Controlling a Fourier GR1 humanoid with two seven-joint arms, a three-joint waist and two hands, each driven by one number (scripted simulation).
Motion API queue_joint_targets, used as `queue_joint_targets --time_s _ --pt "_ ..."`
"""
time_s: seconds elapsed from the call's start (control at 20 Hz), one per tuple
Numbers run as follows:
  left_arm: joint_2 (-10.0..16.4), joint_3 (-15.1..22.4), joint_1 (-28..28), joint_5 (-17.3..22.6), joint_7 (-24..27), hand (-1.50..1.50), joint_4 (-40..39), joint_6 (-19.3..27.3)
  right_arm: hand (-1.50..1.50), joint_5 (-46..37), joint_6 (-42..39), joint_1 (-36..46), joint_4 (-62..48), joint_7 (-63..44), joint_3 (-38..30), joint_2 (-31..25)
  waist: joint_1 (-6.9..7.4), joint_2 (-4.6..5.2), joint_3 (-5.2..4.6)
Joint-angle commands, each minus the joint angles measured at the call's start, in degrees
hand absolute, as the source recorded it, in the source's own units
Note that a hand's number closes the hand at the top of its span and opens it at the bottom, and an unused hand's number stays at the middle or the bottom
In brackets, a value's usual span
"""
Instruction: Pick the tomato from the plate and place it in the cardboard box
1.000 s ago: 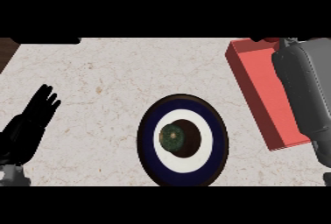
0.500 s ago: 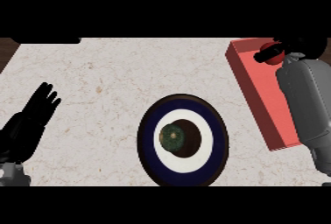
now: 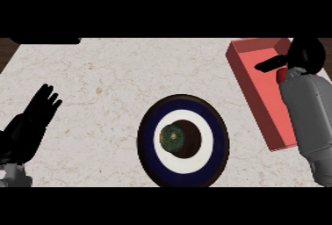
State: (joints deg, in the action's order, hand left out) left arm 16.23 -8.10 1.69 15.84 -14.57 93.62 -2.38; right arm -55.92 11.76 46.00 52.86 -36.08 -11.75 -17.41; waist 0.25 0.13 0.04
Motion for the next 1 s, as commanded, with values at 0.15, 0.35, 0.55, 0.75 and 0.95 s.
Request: queue_joint_targets --time_s 0.15,0.35,0.55,0.75,0.95 --pt "1.5 -2.2 -1.7 1.9 1.3 0.0 -1.5 -2.9 -1.5 5.6 17.5 -3.4 9.2 2.6 -6.9 3.7 -0.49 -0.26 -0.03" --pt "-1.0 0.4 -2.3 -1.1 -0.5 0.0 3.0 0.7 -1.5 12.1 18.5 -6.5 14.9 5.6 -10.9 2.0 -0.54 -0.3 0.01" --pt "0.0 -1.2 -2.6 -0.2 -0.9 0.0 2.3 -0.6 -1.5 15.1 12.3 -18.2 30.7 3.0 -10.7 0.9 -1.42 -0.58 -0.05" --pt "-0.5 -0.8 -3.3 -0.6 -1.5 0.0 4.6 -0.6 -1.5 22.5 6.9 -21.6 38.5 1.8 -15.4 -3.4 -0.95 -0.44 -0.04" --pt "0.9 -4.0 -0.8 1.2 -0.5 0.0 -0.1 -3.1 -1.5 26.1 4.6 -29.0 45.0 3.6 -15.1 -2.4 -0.62 -0.25 -0.05"
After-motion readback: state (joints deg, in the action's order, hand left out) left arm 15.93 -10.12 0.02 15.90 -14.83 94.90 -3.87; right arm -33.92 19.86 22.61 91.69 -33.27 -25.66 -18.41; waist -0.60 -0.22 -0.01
